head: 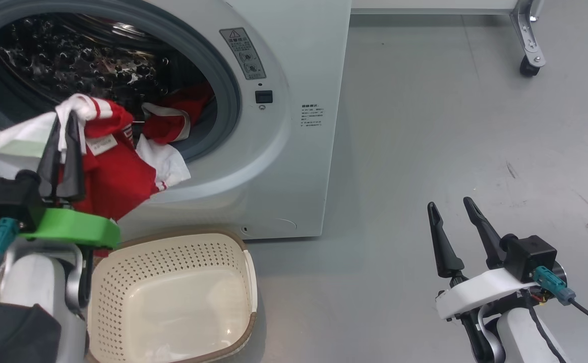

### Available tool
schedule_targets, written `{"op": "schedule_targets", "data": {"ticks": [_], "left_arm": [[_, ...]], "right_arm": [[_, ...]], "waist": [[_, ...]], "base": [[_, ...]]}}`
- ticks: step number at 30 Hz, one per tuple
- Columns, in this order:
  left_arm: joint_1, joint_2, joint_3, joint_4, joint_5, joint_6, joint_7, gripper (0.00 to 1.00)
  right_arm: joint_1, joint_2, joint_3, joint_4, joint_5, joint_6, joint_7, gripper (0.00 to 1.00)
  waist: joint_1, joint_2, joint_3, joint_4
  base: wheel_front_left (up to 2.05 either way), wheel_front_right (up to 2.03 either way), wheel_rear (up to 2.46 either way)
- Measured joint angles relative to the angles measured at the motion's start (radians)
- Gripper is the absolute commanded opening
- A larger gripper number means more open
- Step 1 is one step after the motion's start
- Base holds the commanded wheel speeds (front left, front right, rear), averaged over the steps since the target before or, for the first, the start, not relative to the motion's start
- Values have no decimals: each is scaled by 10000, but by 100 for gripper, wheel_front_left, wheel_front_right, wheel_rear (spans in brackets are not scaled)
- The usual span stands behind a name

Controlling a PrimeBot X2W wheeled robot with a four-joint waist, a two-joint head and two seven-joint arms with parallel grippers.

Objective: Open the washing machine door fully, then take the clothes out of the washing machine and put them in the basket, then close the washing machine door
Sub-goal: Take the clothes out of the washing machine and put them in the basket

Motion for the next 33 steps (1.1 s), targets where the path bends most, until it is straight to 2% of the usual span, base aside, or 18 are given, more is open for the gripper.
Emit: {"op": "schedule_targets", "data": {"ticks": [5,16,33], "left_arm": [[699,-121,-98,247,35,-44,0,0],[1072,-121,-378,711,35,-165,63,0],[1175,-58,-531,1916,92,-163,991,0]], "right_arm": [[1,0,79,-25,-17,0,0,100],[-17,2,117,-176,-17,0,0,100],[-567,2,307,-387,-17,0,0,100]], "waist": [[0,0,68,-4],[0,0,514,-123],[0,0,1661,-467]], "base": [[0,0,0],[0,0,0],[0,0,0]]}}
